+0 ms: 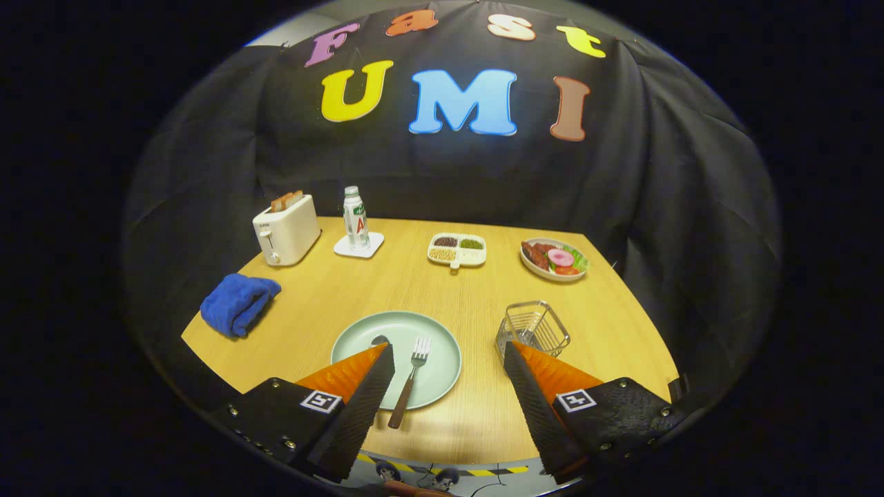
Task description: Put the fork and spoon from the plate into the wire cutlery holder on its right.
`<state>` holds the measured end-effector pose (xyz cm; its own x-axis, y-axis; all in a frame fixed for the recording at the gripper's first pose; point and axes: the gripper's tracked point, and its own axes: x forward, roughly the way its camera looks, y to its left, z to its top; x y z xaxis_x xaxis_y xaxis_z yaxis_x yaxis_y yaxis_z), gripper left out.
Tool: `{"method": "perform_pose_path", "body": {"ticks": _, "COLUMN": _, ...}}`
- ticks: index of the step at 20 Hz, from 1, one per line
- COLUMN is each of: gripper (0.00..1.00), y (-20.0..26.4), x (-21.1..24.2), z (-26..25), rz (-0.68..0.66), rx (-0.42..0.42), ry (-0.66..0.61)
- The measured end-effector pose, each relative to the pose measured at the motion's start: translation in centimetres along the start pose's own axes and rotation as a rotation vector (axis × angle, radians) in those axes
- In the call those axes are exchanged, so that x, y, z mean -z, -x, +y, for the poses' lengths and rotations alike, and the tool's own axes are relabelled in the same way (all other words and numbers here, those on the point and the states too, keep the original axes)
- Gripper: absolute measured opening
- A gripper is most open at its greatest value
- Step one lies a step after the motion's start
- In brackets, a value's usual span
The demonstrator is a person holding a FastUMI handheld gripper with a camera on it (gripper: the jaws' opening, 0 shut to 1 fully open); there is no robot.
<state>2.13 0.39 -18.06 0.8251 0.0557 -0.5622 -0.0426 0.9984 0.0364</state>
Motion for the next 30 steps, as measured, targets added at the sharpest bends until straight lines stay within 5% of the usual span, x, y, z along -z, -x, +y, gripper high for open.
{"method": "perform_pose_path", "body": {"ticks": 10, "gripper": 0.97, "y": -4.0, "x": 8.5, "z": 1.7, "rz": 0.289, "rx": -0.042, "ry": 0.082}}
{"method": "perform_pose_path", "body": {"ticks": 22, "gripper": 0.96, "y": -6.3, "x": 11.0, "z": 1.7, "rz": 0.383, "rx": -0.073, "ry": 0.146}}
{"method": "perform_pose_path", "body": {"ticks": 26, "gripper": 0.53, "y": -7.3, "x": 10.6, "z": 1.2, "rz": 0.362, "rx": -0.079, "ry": 0.158}}
{"method": "perform_pose_path", "body": {"ticks": 27, "gripper": 0.27, "y": -7.4, "x": 10.6, "z": 1.0, "rz": 0.361, "rx": -0.083, "ry": 0.163}}
{"method": "perform_pose_path", "body": {"ticks": 28, "gripper": 0.14, "y": -7.6, "x": 10.8, "z": 0.9, "rz": 0.369, "rx": -0.090, "ry": 0.168}}
{"method": "perform_pose_path", "body": {"ticks": 30, "gripper": 0.15, "y": -7.9, "x": 11.0, "z": 0.8, "rz": 0.373, "rx": -0.095, "ry": 0.171}}
